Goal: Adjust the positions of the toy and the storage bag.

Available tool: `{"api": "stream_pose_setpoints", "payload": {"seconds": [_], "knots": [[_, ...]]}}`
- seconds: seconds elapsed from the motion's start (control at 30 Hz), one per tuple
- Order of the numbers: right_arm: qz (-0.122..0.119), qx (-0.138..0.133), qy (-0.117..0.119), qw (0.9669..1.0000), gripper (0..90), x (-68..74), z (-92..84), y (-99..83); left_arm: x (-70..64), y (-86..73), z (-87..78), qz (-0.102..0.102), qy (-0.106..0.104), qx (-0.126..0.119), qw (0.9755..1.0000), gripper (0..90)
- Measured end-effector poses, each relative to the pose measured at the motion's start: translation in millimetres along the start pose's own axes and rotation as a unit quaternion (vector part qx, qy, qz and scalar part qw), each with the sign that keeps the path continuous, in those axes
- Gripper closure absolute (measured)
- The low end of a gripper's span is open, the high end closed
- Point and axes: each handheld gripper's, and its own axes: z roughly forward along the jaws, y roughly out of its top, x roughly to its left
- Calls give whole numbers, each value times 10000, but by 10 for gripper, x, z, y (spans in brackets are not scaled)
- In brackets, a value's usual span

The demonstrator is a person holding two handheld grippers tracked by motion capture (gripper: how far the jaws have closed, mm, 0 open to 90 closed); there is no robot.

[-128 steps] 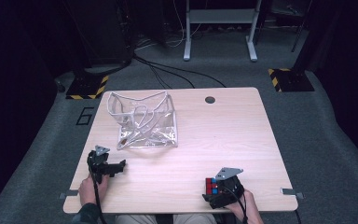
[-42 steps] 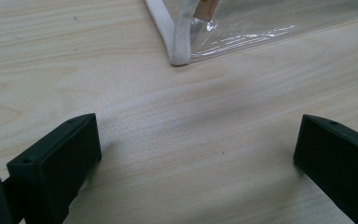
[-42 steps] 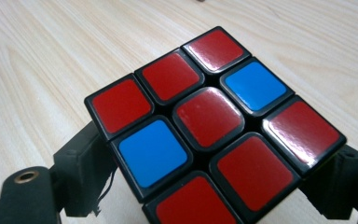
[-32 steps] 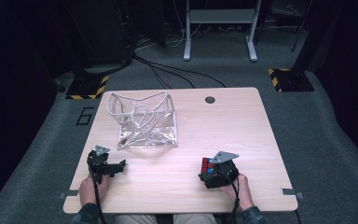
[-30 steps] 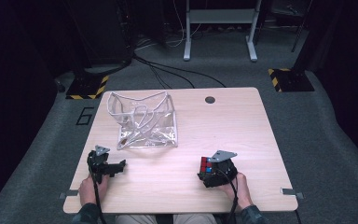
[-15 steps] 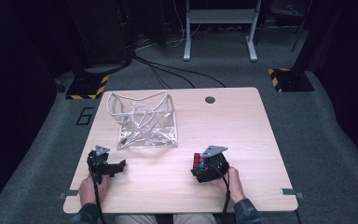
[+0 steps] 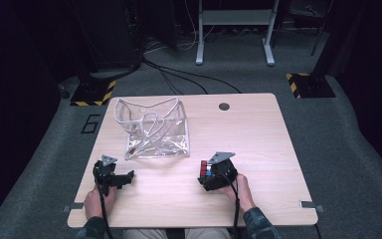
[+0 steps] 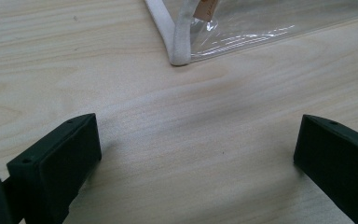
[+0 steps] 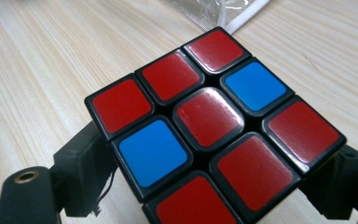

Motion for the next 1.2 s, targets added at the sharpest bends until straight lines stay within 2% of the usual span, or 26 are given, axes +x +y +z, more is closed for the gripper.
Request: {"api": "stream_pose_setpoints", "payload": {"seconds": [0.27, 0.5, 0.87, 1.2], "knots": [[-69, 54, 78, 9999, 146, -26, 134, 52, 0, 0, 0, 1, 0, 0, 10000, 4], [-24, 152, 124, 9998, 146, -40, 228, 82, 0, 0, 0, -2, 0, -2, 10000, 3], [-99, 207, 218, 9995, 146, -23, 305, 137, 0, 0, 0, 1, 1, -1, 10000, 3], [-22, 264, 318, 9991, 139, -31, 335, 123, 0, 0, 0, 0, 0, 1, 10000, 3]]}}
